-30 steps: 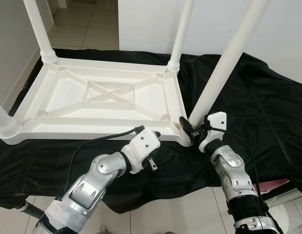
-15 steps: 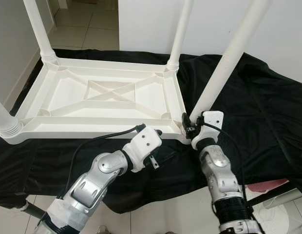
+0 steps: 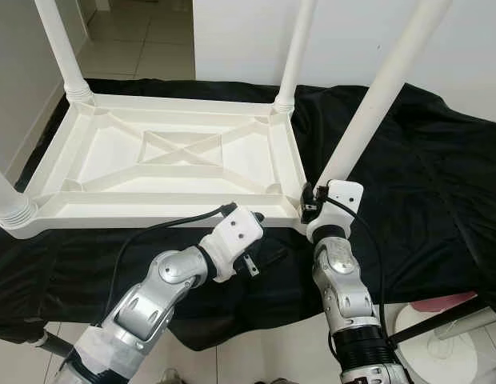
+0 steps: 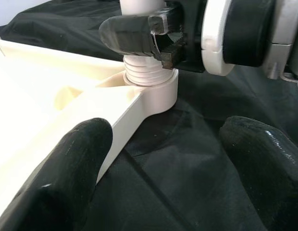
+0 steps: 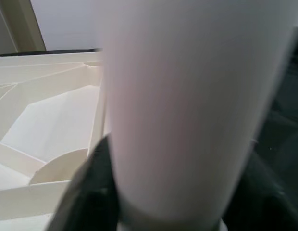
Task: Building children table
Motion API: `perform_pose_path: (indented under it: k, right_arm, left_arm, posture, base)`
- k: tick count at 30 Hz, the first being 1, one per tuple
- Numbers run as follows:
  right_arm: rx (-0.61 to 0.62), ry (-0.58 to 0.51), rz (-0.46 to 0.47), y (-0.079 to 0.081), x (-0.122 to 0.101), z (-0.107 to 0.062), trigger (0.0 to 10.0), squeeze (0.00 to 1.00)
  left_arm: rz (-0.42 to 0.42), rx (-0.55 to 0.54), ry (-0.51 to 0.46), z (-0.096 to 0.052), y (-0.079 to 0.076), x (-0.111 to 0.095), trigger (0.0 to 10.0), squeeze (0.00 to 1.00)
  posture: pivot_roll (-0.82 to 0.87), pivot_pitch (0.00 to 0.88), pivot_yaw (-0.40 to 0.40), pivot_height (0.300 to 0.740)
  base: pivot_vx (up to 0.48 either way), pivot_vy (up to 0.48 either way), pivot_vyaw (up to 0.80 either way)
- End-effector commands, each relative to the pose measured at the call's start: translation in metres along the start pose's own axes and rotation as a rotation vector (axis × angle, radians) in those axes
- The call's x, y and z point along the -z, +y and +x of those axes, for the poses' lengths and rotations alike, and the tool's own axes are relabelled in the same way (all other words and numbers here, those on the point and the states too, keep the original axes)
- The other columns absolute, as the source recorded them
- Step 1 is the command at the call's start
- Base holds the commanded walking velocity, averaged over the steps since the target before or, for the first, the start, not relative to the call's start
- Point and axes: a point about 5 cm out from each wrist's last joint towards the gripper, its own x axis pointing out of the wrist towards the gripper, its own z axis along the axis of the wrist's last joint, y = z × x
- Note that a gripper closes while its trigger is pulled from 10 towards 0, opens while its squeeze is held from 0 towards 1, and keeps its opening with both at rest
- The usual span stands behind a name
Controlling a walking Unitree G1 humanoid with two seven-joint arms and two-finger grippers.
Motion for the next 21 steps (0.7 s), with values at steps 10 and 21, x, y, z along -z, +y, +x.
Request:
perform_pose_path:
  k: [10, 21]
  right_arm:
    - [-0.084, -0.019, -0.003, -0.009, 0.005, -0.006, 10.0, 1.0]
    - [-0.173, -0.04, -0.029, -0.019, 0.005, -0.015, 10.0, 0.0]
  left_arm:
    - [0.002, -0.017, -0.002, -0.002, 0.005, 0.001, 10.0, 0.0]
    - [-0.105, -0.17, -0.028, -0.011, 0.025, 0.003, 10.0, 0.0]
  posture:
    - [0.0, 0.116, -0.067, 0.74]
    - [-0.02, 0.111, -0.075, 0.74]
  base:
    - [0.0, 0.0, 0.0]
    - [0.0, 0.0, 0.0]
